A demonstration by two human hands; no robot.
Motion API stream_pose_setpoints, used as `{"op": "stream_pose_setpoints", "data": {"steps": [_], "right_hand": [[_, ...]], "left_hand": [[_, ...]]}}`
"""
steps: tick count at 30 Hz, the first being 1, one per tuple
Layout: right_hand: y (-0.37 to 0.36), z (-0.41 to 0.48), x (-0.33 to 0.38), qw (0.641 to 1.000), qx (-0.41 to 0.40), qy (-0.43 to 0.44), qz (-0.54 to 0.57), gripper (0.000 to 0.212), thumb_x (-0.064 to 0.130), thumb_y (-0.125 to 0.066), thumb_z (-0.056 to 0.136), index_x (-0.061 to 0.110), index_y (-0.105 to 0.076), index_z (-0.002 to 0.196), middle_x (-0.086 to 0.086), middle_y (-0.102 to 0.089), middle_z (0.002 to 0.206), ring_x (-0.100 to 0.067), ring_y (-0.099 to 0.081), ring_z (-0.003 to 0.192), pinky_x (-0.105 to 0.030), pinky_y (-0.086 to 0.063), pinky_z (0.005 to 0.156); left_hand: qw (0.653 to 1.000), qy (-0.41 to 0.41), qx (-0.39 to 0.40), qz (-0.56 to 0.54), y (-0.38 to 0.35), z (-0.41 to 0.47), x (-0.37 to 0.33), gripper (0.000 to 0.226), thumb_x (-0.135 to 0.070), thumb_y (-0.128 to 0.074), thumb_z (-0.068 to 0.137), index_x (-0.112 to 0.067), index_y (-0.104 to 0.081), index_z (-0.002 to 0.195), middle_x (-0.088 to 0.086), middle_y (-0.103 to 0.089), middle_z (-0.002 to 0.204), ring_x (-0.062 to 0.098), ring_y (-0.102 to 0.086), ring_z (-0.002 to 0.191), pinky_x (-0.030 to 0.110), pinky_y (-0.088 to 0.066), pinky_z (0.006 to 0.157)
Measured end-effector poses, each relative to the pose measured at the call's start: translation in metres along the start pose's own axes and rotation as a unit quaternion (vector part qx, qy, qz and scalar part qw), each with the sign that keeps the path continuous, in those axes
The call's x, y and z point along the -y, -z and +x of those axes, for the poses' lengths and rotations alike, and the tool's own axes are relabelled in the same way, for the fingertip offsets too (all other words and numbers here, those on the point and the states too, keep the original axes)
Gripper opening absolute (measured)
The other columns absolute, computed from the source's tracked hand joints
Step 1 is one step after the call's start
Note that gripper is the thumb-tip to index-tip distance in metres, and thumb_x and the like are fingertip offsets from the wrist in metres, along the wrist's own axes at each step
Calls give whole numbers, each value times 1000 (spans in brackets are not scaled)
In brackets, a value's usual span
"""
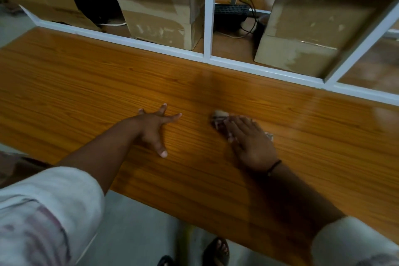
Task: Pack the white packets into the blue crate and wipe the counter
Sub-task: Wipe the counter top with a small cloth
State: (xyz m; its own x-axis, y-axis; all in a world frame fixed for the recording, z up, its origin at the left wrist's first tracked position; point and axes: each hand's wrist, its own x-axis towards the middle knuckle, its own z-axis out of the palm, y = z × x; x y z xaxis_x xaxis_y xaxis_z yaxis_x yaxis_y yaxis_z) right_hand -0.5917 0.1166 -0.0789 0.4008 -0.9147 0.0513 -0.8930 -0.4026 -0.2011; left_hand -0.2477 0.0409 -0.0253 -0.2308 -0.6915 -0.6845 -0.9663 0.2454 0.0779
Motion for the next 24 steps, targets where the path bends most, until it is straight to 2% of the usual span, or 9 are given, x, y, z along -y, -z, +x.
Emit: {"op": "stream_pose_setpoints", "data": {"steps": [4, 5, 8, 10, 15, 17, 19, 21, 24], "right_hand": [[1, 9, 4, 980, -51, -192, -4, 59, 44, -24, 102, 19, -34, 155, -10, -31, 162, -34, -28, 147, -49, -19, 121], [-1, 6, 25, 982, -55, -181, -8, 60, 43, -24, 101, 17, -36, 154, -12, -34, 160, -36, -32, 145, -50, -21, 120], [-14, -28, 88, 1000, -16, -14, 2, 60, 44, -27, 100, 16, -41, 151, -12, -39, 157, -35, -33, 144, -50, -21, 121], [-13, -39, 86, 1000, 0, 14, 2, 59, 45, -26, 102, 20, -36, 155, -8, -32, 161, -31, -27, 148, -48, -16, 122], [-9, -40, 40, 962, -57, -268, -2, 60, 45, -24, 102, 22, -32, 156, -9, -31, 162, -34, -27, 148, -49, -17, 122], [-11, -48, 68, 970, -57, -237, -9, 58, 44, -26, 103, 20, -32, 156, -12, -30, 162, -35, -27, 148, -50, -17, 122], [-21, -70, 104, 992, -30, -122, -15, 57, 43, -29, 104, 20, -31, 156, -10, -28, 163, -33, -24, 150, -49, -15, 123], [-24, -95, 119, 998, -3, -61, -12, 57, 45, -30, 104, 23, -29, 157, -4, -23, 165, -26, -18, 152, -46, -10, 124], [-22, -113, 100, 990, -27, -136, -20, 57, 47, -26, 104, 27, -28, 157, -1, -23, 165, -25, -19, 152, -43, -11, 124]], "left_hand": [[1000, -9, -1, 5, -1, 1, 2, 142, -83, -81, 39, -71, 19, 139, -1, 38, 159, 48, 19, 148, 72, 7, 115], [1000, -9, -3, 3, -1, 0, 3, 143, -83, -81, 38, -70, 18, 140, -1, 37, 159, 48, 18, 148, 72, 6, 115], [1000, -11, -8, 16, -2, -2, 1, 141, -78, -83, 46, -64, 16, 145, 1, 35, 160, 45, 15, 150, 70, 6, 116], [1000, -13, -13, 20, 0, -5, 0, 139, -74, -83, 51, -61, 15, 148, 2, 33, 161, 43, 14, 151, 69, 7, 117], [999, -17, -31, 23, -3, -8, 0, 136, -73, -83, 54, -58, 12, 150, 2, 29, 163, 39, 8, 153, 66, 3, 118], [999, -16, -38, 21, -6, -8, 2, 136, -74, -82, 52, -58, 10, 151, 1, 28, 163, 38, 5, 154, 64, 0, 119], [999, -15, -36, 13, -7, -9, 0, 139, -76, -81, 46, -59, 9, 151, 0, 28, 164, 37, 3, 154, 63, -3, 121], [999, -14, -36, -2, -8, -12, 0, 143, -79, -78, 38, -58, 7, 151, 0, 27, 164, 37, 3, 154, 61, -7, 122], [999, -19, -27, -13, -13, -12, 4, 153, -88, -74, 24, -59, 6, 150, 0, 26, 164, 38, 4, 153, 60, -9, 122]]}}
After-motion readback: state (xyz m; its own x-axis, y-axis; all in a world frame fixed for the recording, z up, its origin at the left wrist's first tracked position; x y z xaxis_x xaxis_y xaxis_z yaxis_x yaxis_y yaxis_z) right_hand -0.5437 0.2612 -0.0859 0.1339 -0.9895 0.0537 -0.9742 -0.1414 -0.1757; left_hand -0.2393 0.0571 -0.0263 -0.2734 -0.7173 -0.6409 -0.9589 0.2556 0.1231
